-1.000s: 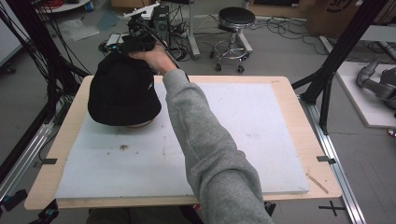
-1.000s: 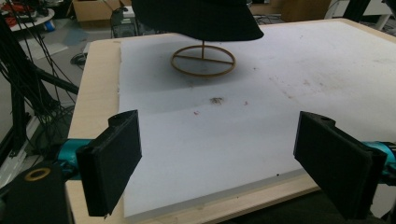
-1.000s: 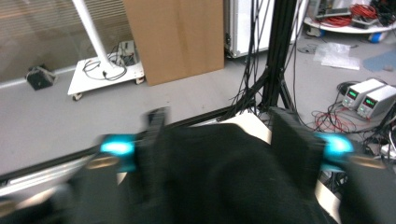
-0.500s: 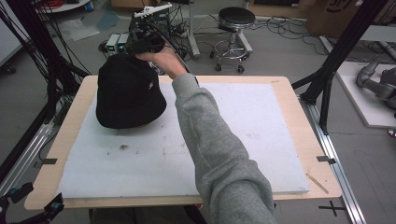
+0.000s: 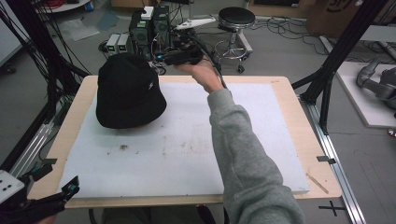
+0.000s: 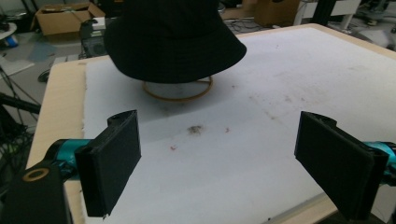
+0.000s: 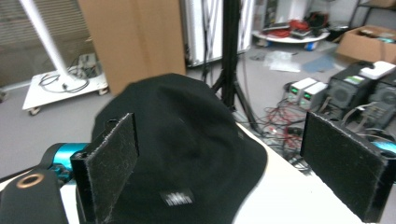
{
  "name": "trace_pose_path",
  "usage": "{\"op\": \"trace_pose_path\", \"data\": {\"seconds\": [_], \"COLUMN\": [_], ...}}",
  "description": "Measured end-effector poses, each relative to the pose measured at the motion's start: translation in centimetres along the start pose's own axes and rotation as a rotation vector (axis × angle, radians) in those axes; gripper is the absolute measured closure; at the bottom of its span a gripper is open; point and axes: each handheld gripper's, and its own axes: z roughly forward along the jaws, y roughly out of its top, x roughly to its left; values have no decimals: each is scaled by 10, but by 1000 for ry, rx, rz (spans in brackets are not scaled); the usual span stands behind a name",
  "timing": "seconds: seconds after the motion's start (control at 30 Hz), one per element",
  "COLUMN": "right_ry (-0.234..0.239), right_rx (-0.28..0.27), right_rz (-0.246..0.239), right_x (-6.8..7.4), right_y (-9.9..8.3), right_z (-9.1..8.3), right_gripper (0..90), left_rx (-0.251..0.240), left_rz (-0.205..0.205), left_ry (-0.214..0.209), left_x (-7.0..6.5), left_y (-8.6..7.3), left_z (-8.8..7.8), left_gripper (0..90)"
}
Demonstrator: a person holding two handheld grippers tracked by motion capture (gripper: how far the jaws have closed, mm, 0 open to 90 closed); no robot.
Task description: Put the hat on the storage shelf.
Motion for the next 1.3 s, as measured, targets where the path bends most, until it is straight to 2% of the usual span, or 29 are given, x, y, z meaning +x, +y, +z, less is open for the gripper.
{"op": "trace_pose_path", "data": {"seconds": [0.03,0.07,0.1,0.13,0.17,0.23,0.27,0.37,0.43,0.47,0.5,0.57,0.6,0.77,0.93,1.3], "right_ry": [-13,-13,-40,-40,-84,-115,-120,-127,-153,-153,-172,-188,-208,-246,-265,-312], "right_rx": [-1,-1,5,5,16,19,9,-9,8,8,0,7,12,1,-6,-20], "right_rz": [4,4,22,22,38,46,41,33,38,38,44,52,54,71,94,108], "right_x": [-4,-4,-11,-11,-17,-21,-22,-25,-26,-26,-27,-28,-28,-29,-28,-13], "right_y": [-3,-3,-9,-9,-13,-16,-18,-26,-32,-32,-39,-45,-48,-68,-89,-128], "right_z": [-7,-7,-22,-22,-37,-50,-57,-76,-88,-88,-101,-113,-118,-148,-174,-217], "right_gripper": [113,113,113,113,113,113,113,113,113,113,113,113,113,113,113,113], "left_rx": [0,-1,-1,-1,-1,-9,-9,-8,-9,-14,-17,-18,-18,-26,-32,-63], "left_rz": [1,4,10,11,13,12,12,19,22,21,25,28,28,32,26,28], "left_ry": [-6,-13,-18,-24,-32,-47,-47,-72,-79,-81,-92,-99,-99,-110,-107,-109], "left_x": [0,-1,0,-1,-1,0,0,0,0,-1,-1,-2,-2,-1,2,5], "left_y": [1,3,4,6,8,13,13,19,21,23,25,28,28,35,39,50], "left_z": [4,7,11,15,19,30,30,45,49,52,58,64,64,78,86,103], "left_gripper": [148,148,148,148,148,148,148,148,148,148,148,148,148,148,148,147]}}
